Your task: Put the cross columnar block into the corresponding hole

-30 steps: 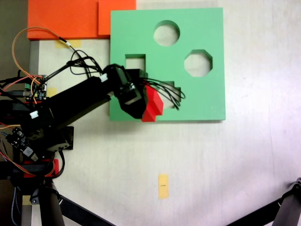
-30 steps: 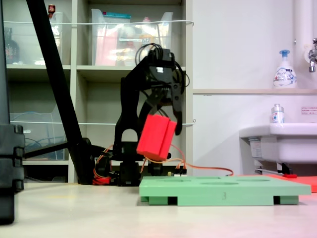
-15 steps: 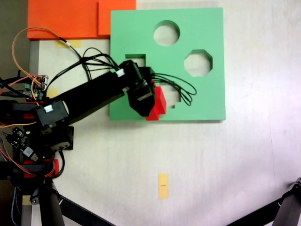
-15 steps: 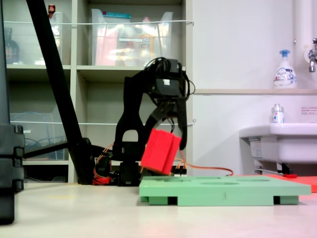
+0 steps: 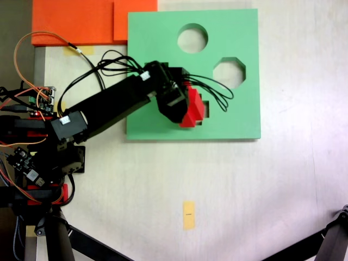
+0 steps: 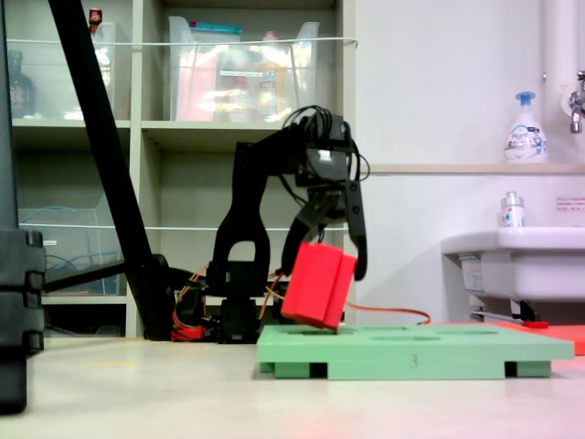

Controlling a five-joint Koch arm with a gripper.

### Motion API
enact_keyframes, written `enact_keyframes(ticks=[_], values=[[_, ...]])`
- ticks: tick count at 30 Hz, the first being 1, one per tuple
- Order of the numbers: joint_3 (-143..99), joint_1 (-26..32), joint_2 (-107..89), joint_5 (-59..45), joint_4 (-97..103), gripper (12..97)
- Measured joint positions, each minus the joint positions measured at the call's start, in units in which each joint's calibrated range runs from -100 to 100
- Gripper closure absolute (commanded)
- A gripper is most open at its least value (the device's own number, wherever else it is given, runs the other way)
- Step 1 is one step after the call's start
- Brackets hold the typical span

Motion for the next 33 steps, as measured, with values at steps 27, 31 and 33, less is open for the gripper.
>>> enact_keyframes(ticks=[27, 31, 33], values=[[3.6, 0.8, 11.2, 1.4, 2.0, 72.6], [5.2, 0.8, 13.1, 0.1, 1.9, 72.6], [5.2, 0.8, 14.4, -1.2, 1.9, 72.5]])
